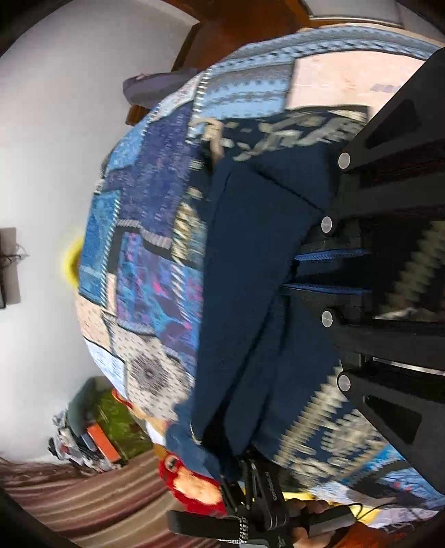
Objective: Fold large clothes
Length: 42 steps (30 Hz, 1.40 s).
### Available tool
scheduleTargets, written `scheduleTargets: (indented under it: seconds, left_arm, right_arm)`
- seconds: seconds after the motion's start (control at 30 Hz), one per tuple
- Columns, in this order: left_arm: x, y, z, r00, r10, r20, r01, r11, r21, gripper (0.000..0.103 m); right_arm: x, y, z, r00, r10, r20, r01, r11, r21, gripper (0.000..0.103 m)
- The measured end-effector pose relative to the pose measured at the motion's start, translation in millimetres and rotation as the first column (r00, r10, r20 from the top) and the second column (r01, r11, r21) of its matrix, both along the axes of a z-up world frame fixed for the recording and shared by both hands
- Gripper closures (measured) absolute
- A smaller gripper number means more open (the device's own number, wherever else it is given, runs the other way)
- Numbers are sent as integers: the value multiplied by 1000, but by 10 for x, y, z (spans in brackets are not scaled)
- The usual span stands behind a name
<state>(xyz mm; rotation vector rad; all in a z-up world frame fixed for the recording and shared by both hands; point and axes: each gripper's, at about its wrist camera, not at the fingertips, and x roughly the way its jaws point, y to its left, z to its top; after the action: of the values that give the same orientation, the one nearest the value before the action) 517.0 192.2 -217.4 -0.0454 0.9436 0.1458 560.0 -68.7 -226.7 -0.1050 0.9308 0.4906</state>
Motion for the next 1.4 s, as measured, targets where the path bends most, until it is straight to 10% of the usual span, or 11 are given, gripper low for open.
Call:
scheduleTargets:
  seconds: [0.3, 0.63, 1.03, 1.4]
  left_arm:
    - [177, 258, 449, 994, 68, 79, -73, 996, 51, 47]
    - [-418, 130, 687, 996, -13, 86, 18, 998, -66, 47]
    - [-871, -480, 383, 989, -141, 32, 143, 988, -56, 42]
    - [-1024, -358, -158, 998, -63, -1, 63, 997, -35, 24]
  right_arm:
    - [558, 51, 328, 980, -151, 130, 158, 986, -45, 95]
    - [-148, 250, 641, 997, 53, 62, -58, 996, 68, 95]
    - [-900, 609, 184, 982, 190, -1, -190, 980, -54, 95]
    - [-876, 347, -151, 978, 206, -29, -208, 975, -83, 95]
